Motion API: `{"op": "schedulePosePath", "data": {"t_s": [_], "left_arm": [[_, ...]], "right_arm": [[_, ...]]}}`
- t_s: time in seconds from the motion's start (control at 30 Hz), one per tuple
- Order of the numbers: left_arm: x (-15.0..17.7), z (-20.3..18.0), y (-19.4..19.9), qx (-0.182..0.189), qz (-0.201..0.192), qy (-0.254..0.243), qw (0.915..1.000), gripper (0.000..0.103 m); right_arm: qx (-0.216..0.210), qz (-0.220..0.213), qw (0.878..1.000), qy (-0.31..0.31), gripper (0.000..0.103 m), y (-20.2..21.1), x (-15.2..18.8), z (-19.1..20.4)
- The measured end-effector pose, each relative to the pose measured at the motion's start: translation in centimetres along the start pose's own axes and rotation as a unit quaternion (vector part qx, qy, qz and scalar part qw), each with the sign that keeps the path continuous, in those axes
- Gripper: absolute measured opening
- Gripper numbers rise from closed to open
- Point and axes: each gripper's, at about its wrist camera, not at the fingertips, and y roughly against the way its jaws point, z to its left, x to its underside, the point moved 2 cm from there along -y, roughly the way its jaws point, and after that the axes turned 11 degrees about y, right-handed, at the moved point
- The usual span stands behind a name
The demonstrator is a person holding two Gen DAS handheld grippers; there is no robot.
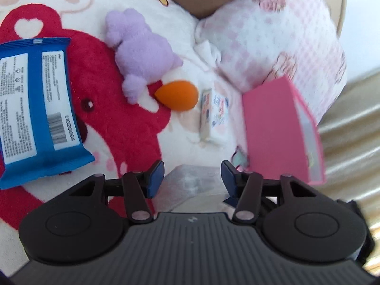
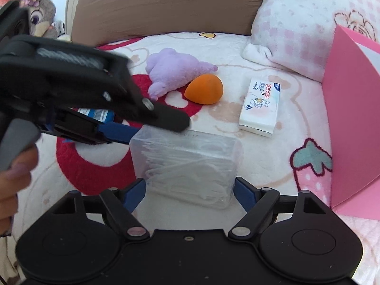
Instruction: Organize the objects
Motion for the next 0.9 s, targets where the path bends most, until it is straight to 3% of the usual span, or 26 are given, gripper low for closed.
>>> {"op": "schedulePosePath", "data": {"t_s": [0.17, 0.37, 0.53, 0.67, 0.9], "left_arm": [[0.2, 0.3, -0.5, -0.008, 0.015, -0.022, 0.9996, 0.051], [0.3, 0.0, -2.5, -0.059, 0.009, -0.059, 0.9965, 0.051], [-0.5, 0.4, -2.8, -0.054, 0.012, -0.03, 0.998, 0.048], [-0.2, 0.4, -2.5, -0.055, 0.013, -0.033, 0.9979, 0.044], [0.7, -0.9, -1.7, -0.068, 0.008, -0.054, 0.9962, 0.044]], "right_arm": [[-0.02, -0.008, 0.998, -0.051, 0.084, -0.2, -0.1, -1.6], [-0.018, -0.001, 0.999, -0.048, 0.083, -0.6, -0.4, -1.7], [0.003, -0.005, 1.0, -0.002, 0.083, -0.7, -0.8, -1.1], [0.017, -0.001, 0.998, 0.064, 0.082, -1.4, -0.2, -0.2], [0.036, -0.016, 0.997, 0.064, 0.075, -0.5, 0.1, 0.2]]}}
